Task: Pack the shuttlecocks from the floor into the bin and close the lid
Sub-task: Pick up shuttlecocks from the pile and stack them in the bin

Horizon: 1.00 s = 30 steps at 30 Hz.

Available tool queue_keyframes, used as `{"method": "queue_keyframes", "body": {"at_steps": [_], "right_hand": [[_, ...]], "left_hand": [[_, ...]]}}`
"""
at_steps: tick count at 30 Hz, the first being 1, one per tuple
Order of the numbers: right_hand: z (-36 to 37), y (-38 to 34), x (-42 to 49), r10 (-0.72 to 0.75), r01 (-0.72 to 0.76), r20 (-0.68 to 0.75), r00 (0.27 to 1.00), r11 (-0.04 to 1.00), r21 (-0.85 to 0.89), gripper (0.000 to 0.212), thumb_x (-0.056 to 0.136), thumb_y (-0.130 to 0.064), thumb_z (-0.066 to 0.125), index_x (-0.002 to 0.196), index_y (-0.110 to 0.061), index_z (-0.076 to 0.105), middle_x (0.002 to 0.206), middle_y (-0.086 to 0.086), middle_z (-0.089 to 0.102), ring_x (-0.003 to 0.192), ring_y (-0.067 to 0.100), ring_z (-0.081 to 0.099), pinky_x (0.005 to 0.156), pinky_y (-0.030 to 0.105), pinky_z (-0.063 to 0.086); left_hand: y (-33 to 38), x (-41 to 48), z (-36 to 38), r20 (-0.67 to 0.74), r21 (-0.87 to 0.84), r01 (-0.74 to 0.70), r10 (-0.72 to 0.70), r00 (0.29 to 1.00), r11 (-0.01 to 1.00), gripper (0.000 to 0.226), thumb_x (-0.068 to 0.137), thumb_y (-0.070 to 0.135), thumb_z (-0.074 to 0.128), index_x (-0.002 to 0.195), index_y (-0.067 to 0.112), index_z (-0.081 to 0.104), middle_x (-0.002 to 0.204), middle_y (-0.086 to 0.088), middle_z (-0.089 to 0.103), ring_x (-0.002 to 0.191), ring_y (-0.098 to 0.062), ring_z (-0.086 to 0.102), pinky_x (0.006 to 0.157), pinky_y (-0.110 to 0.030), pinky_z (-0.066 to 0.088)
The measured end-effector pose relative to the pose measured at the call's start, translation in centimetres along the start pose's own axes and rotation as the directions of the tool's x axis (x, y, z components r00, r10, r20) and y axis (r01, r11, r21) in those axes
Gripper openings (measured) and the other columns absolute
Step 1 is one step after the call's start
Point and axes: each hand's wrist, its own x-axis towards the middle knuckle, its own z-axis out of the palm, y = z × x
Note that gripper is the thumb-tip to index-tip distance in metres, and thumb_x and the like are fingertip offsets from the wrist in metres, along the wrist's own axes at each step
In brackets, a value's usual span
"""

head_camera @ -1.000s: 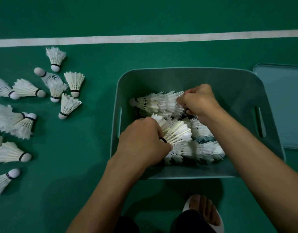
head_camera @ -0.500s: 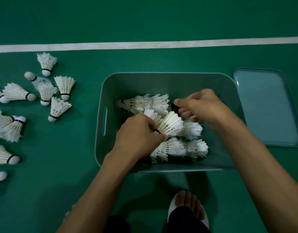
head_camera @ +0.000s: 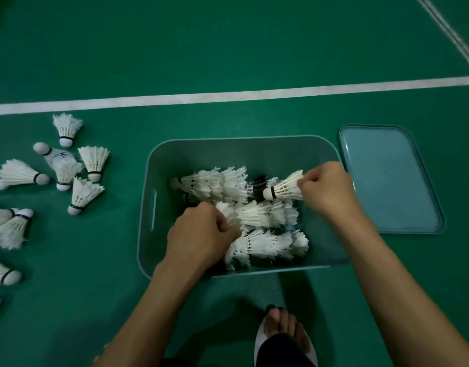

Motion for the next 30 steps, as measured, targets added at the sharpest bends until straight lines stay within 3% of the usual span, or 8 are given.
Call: {"method": "queue_keyframes", "body": {"at_steps": [3,7,10,12,19,23,27,30], "right_hand": [[1.5,-1.1,0.3,0.022,-0.025,-0.076,0.997,0.999,-0.034,0.040,0.090,-0.001,0.056,0.051,-0.009,0.048,0.056,0.008,0.055,0.047,0.024,0.047,0.048,0.026,0.043],[3.6,-2.8,1.3,0.153,-0.154,0.020,0.988,0.973,0.170,0.039,0.090,0.002,0.054,0.054,-0.014,0.050,0.059,0.007,0.056,0.051,0.023,0.052,0.062,0.043,0.061],[5.5,-3.9,1.6,0.221,-0.273,0.188,0.957,0.906,0.324,0.013,0.095,0.000,0.060,0.090,0.007,0.069,0.107,0.022,0.071,0.090,0.032,0.073,0.082,0.054,0.061],[6.2,-4.3,1.6,0.248,-0.340,0.264,0.932,0.851,0.400,0.020,0.096,0.000,0.061,0.112,0.013,0.065,0.118,0.022,0.065,0.084,0.025,0.068,0.085,0.052,0.061],[5.8,-4.0,2.1,0.219,-0.319,0.269,0.938,0.849,0.422,0.020,0.094,-0.016,0.071,0.083,-0.003,0.060,0.095,0.011,0.067,0.070,0.016,0.058,0.085,0.040,0.061],[4.2,-3.7,0.3,0.144,-0.169,0.121,0.982,0.957,0.235,0.047,0.096,-0.041,0.065,0.066,-0.014,0.040,0.060,0.002,0.041,0.054,0.020,0.042,0.051,0.028,0.036],[2.5,-3.4,-2.4,-0.012,-0.003,0.063,0.998,0.972,0.237,0.051,0.092,-0.047,0.066,0.083,0.003,0.070,0.076,0.016,0.072,0.073,0.029,0.068,0.066,0.032,0.051],[2.1,-3.2,-3.0,-0.102,0.033,0.248,0.963,0.963,0.268,0.045,0.093,-0.043,0.068,0.081,0.000,0.070,0.061,0.002,0.060,0.058,0.018,0.056,0.069,0.033,0.055]], "left_hand": [[0.0,-0.2,-0.2,0.043,-0.015,0.018,-0.017,0.999,1.000,0.054,0.082,0.051,0.077,0.052,0.012,0.055,0.046,0.004,0.054,0.053,-0.016,0.059,0.051,-0.024,0.039],[0.0,-0.6,-0.1,0.044,-0.055,-0.012,0.014,0.999,0.998,0.058,0.084,0.051,0.075,0.051,0.013,0.045,0.047,0.000,0.047,0.057,-0.027,0.060,0.050,-0.026,0.037],[-0.3,-0.5,0.3,0.052,-0.041,-0.036,0.038,0.998,0.999,0.047,0.080,0.038,0.076,0.054,0.012,0.046,0.052,-0.003,0.053,0.059,-0.027,0.060,0.051,-0.029,0.041],[-0.3,-0.5,0.4,0.066,-0.029,-0.052,0.054,0.996,0.998,0.028,0.074,0.018,0.069,0.057,0.013,0.048,0.060,-0.002,0.057,0.064,-0.025,0.060,0.054,-0.031,0.045],[-0.6,-0.2,0.4,-0.043,-0.102,-0.116,0.112,0.993,0.988,0.027,0.076,0.006,0.063,0.062,0.018,0.043,0.061,0.003,0.053,0.061,-0.024,0.052,0.054,-0.033,0.041],[-0.2,-0.1,0.0,-0.125,-0.135,-0.155,0.138,0.982,0.979,0.025,0.074,0.001,0.061,0.063,0.017,0.046,0.060,0.003,0.054,0.060,-0.023,0.053,0.053,-0.036,0.046],[0.6,0.2,-0.3,-0.180,-0.167,-0.180,0.150,0.972,0.969,0.028,0.071,-0.002,0.060,0.061,0.020,0.046,0.056,0.004,0.054,0.058,-0.018,0.053,0.052,-0.034,0.045],[1.6,0.3,-0.4,-0.161,-0.218,-0.226,0.193,0.968,0.949,0.030,0.072,-0.002,0.065,0.060,0.019,0.048,0.057,0.004,0.055,0.060,-0.017,0.055,0.057,-0.041,0.051]]}}
